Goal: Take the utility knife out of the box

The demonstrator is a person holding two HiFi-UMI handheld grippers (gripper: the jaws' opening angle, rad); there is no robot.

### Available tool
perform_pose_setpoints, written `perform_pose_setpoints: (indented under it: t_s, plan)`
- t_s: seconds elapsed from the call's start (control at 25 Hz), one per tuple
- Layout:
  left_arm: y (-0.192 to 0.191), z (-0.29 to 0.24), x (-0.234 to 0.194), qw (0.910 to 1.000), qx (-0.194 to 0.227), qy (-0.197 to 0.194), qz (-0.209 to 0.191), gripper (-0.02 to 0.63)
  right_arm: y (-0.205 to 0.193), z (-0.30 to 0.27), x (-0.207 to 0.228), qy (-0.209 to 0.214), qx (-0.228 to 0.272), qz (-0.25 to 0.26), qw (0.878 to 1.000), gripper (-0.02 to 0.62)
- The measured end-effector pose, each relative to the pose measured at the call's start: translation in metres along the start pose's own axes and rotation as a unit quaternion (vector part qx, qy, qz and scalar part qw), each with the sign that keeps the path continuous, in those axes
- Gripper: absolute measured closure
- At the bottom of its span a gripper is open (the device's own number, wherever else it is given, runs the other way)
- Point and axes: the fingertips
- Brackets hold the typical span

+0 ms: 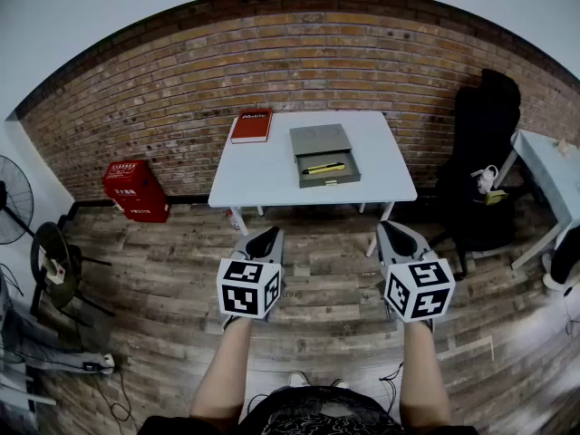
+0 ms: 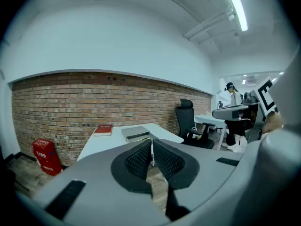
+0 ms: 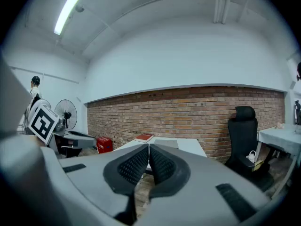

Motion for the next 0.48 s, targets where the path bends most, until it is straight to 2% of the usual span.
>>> perform_pose_setpoints:
  t_s: [0.48]
  plan:
    - [0.001, -0.011, -0.027, 0.9995, 0.015, -0.028, 0.0, 0.569, 0.005, -0.019, -0.029, -0.006, 0.002, 0.001, 1.0, 0.574]
Point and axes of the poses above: the fingertips, and each gripper's own axes: z backward along the fingers, x to its right, y out of its top, and after that the axes turned 8 degrees about -x, right-handed
